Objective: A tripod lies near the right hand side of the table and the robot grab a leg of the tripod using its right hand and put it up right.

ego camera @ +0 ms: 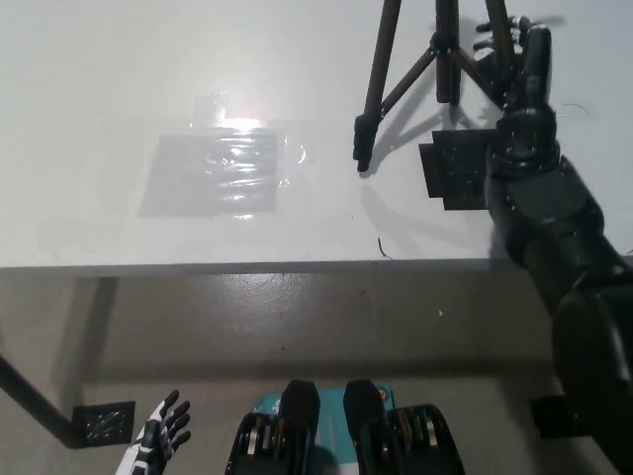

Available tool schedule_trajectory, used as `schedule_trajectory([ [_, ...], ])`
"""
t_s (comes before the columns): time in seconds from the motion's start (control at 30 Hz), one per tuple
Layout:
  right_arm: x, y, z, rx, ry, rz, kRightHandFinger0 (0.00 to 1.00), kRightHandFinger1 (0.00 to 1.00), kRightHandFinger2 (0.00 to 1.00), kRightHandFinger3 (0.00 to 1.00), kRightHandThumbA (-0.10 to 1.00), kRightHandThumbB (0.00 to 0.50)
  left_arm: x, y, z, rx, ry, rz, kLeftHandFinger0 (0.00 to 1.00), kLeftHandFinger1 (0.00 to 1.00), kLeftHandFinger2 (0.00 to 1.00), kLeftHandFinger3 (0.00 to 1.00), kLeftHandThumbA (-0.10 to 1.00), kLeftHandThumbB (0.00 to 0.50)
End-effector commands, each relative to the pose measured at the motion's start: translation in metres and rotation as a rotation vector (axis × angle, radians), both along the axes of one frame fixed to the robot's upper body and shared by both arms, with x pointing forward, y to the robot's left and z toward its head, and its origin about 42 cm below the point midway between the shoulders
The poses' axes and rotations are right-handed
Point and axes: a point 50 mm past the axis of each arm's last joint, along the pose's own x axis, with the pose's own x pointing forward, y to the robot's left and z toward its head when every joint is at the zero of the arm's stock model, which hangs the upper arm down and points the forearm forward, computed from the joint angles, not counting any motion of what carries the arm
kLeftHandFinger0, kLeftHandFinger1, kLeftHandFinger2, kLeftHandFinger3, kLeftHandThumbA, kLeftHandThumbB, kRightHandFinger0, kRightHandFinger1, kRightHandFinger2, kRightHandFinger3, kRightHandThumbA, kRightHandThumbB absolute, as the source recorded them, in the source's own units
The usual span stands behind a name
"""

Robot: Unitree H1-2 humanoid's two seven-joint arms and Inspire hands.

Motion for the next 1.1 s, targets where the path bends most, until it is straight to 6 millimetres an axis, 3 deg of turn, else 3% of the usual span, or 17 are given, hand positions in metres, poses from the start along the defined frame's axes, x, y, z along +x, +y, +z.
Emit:
schedule_trajectory([
  [0.0,0.000,0.012,0.014,0.111,-0.105,-0.002,0.00,0.00,0.38,0.44,-0.10,0.105,-0.004,-0.001,0.004,0.015,-0.042,-0.026,1.00,1.00,1.00,1.00,1.00,0.179],
  [0.1,-0.004,0.015,-0.001,0.108,-0.089,0.002,0.00,0.02,0.43,0.39,-0.10,0.117,-0.003,0.000,0.006,0.016,-0.046,-0.022,1.00,1.00,1.00,1.00,1.00,0.172],
  [0.33,-0.010,0.014,-0.026,0.131,-0.029,0.026,0.00,0.11,0.50,0.56,-0.10,0.106,0.000,0.000,0.008,0.017,-0.057,-0.019,1.00,1.00,1.00,1.00,1.00,0.172],
  [0.4,-0.009,0.012,-0.027,0.129,-0.007,0.042,0.03,0.21,0.60,0.68,0.00,0.160,0.003,0.002,0.009,0.018,-0.063,-0.021,1.00,1.00,1.00,1.00,1.00,0.169],
  [0.43,-0.009,0.011,-0.027,0.143,-0.002,0.062,0.11,0.31,0.70,0.82,0.09,0.189,0.004,0.002,0.010,0.023,-0.066,-0.022,1.00,1.00,1.00,1.00,1.00,0.169],
  [0.47,-0.007,0.011,-0.025,0.147,-0.001,0.088,0.24,0.37,0.67,0.87,0.28,0.235,0.005,0.002,0.010,0.023,-0.068,-0.020,1.00,1.00,1.00,1.00,1.00,0.172],
  [0.5,-0.007,0.010,-0.024,0.142,-0.002,0.129,0.41,0.57,0.86,1.00,0.38,0.335,0.005,0.002,0.010,0.021,-0.069,-0.019,1.00,1.00,1.00,1.00,1.00,0.168],
  [0.53,-0.006,0.010,-0.024,0.139,-0.005,0.156,0.44,0.59,0.87,0.99,0.41,0.336,0.006,0.003,0.011,0.022,-0.070,-0.018,1.00,1.00,1.00,1.00,1.00,0.168],
  [0.57,-0.005,0.009,-0.025,0.139,0.018,0.233,0.70,0.91,1.00,1.00,0.56,0.401,0.006,0.003,0.010,0.029,-0.073,-0.019,1.00,1.00,1.00,1.00,1.00,0.165],
  [0.6,-0.005,0.010,-0.024,0.160,0.015,0.274,0.89,1.00,1.00,1.00,0.60,0.450,0.006,0.003,0.011,0.026,-0.073,-0.019,1.00,1.00,1.00,1.00,1.00,0.163],
  [0.63,-0.004,0.009,-0.023,0.173,0.019,0.321,1.00,1.00,1.00,1.00,0.62,0.498,0.007,0.003,0.012,0.022,-0.073,-0.017,1.00,1.00,1.00,1.00,1.00,0.168],
  [0.73,-0.003,0.005,-0.022,0.116,0.024,0.412,1.00,1.00,1.00,1.00,0.73,0.500,0.007,0.003,0.012,0.019,-0.072,-0.016,1.00,1.00,1.00,1.00,1.00,0.169],
  [0.97,-0.001,0.006,-0.010,0.078,0.021,0.506,1.00,1.00,1.00,1.00,0.72,0.500,0.002,0.005,0.010,0.025,-0.076,-0.018,1.00,1.00,1.00,1.00,1.00,0.168],
  [1.07,-0.001,0.011,0.006,0.111,-0.064,0.593,1.00,1.00,1.00,1.00,0.76,0.500,-0.002,0.005,0.010,0.027,-0.066,-0.017,1.00,1.00,1.00,1.00,1.00,0.169],
])
